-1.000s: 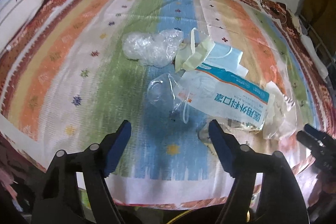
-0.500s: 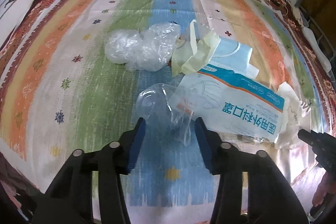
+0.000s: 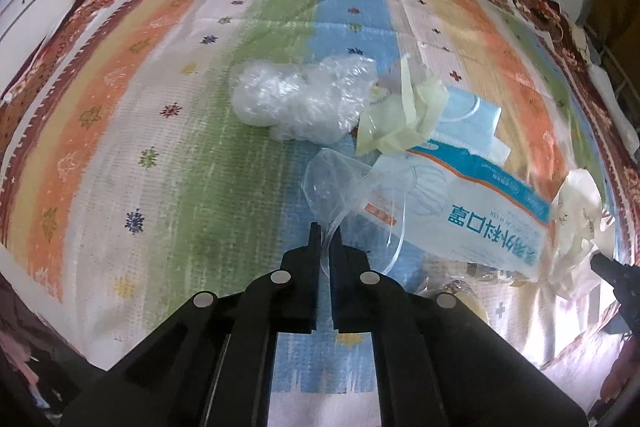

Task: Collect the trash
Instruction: 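Carry the cup in left tool while right tool carries the bag to the bin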

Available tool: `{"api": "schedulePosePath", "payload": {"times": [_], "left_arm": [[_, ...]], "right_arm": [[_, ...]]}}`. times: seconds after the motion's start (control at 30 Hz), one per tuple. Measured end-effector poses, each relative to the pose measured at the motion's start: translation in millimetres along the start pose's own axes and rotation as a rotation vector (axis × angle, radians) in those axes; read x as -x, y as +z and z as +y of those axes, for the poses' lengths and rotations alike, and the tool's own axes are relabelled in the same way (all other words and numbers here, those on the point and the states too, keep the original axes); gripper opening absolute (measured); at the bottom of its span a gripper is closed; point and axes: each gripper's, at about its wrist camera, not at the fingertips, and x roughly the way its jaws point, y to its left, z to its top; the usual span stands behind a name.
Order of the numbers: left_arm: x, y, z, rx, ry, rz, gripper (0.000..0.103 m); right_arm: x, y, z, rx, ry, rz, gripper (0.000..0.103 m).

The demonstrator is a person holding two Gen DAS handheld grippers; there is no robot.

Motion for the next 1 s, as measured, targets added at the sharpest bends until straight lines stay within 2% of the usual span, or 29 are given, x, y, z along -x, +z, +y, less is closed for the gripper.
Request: {"api": "schedulePosePath", "payload": {"times": [0.2,0.67,1.0], "left_arm": [[17.1,3.7,8.6,0.055,-0.056,-0.017,0.003],[59.7,-18.4,-7.0,0.022,-0.144,-0.037,0.003],[83.2,-34.9,-10.8,0.046,-0.234,-0.046,0.003]], "right_arm": [[13.6,0.4,-4.1,-0.006,0.008,-0.028,0.004],[49.6,-14.9,20.1,0.036,0.042,-0.079,0.004],[71.3,-29.2,35.2,0.059,0.065,-0.107,0.004]]}}
